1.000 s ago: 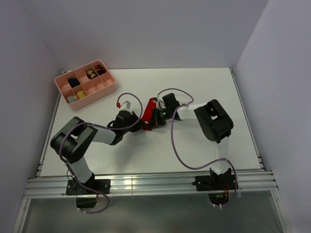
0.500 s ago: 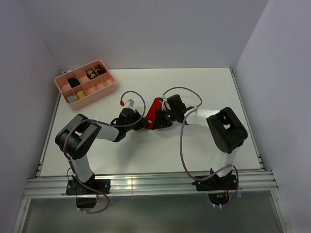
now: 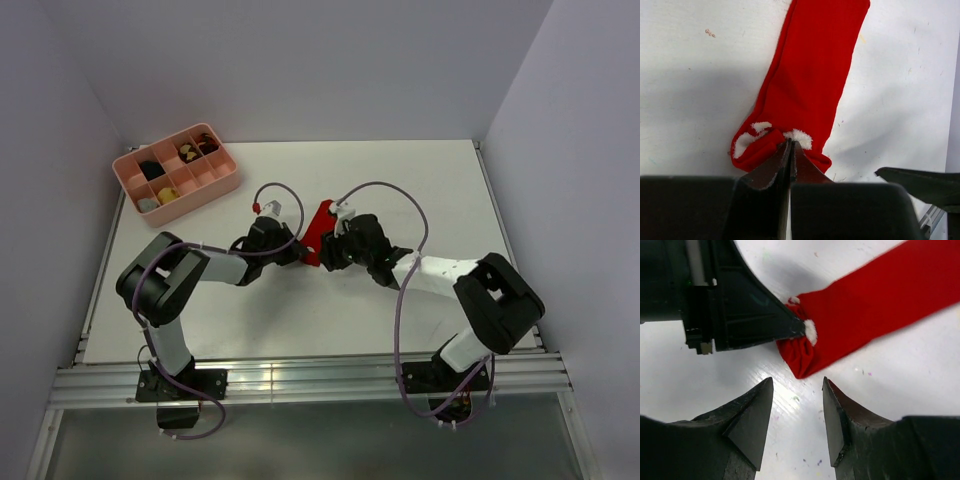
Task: Roll the socks
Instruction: Roll the sock at the center of the board.
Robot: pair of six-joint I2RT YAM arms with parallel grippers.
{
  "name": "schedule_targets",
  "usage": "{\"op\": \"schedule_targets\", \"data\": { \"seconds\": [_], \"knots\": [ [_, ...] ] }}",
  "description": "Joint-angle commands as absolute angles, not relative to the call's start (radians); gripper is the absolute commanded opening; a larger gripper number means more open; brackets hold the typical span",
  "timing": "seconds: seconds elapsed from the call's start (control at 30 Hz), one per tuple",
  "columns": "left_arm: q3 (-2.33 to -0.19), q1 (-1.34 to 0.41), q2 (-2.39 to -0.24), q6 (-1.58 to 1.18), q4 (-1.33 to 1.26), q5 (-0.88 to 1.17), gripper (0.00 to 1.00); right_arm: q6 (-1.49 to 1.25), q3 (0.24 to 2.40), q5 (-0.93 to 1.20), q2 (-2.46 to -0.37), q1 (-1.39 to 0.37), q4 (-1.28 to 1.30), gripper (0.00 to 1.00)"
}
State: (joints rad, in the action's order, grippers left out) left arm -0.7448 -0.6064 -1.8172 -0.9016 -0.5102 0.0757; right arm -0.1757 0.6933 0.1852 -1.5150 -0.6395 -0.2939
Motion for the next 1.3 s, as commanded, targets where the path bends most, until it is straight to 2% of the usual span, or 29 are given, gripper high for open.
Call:
{"op": "schedule_targets", "data": {
  "seconds": [0.0, 0.17, 0.7, 1.13, 1.17, 1.23, 1.27],
  "knots": [
    [-0.764, -0.607, -1.844, -0.842, -0.379, 0.092, 0.08, -0.069, 0.710, 0.106, -1.548, -0.696, -0.410, 0.52],
    [-0.781, -0.607, -1.844, -0.841, -0.356, 0.112, 0.07, -0.011, 0.756, 0.058, -1.618, -0.759, -0.413, 0.51],
    [-0.796, -0.607, -1.847, -0.831, -0.341, 0.133, 0.07, 0.058, 0.785, 0.002, -1.724, -0.781, -0.456, 0.51],
    [-0.799, -0.607, -1.838, -0.828, -0.328, 0.144, 0.06, 0.060, 0.819, -0.058, -1.813, -0.799, -0.385, 0.50],
    [-0.801, -0.607, -1.836, -0.828, -0.327, 0.146, 0.06, 0.057, 0.827, -0.066, -1.815, -0.801, -0.361, 0.49],
    [-0.804, -0.607, -1.838, -0.830, -0.324, 0.150, 0.07, 0.054, 0.839, -0.075, -1.816, -0.801, -0.328, 0.42],
    [-0.804, -0.607, -1.833, -0.831, -0.322, 0.150, 0.07, 0.051, 0.839, -0.086, -1.818, -0.802, -0.312, 0.30]
  ]
}}
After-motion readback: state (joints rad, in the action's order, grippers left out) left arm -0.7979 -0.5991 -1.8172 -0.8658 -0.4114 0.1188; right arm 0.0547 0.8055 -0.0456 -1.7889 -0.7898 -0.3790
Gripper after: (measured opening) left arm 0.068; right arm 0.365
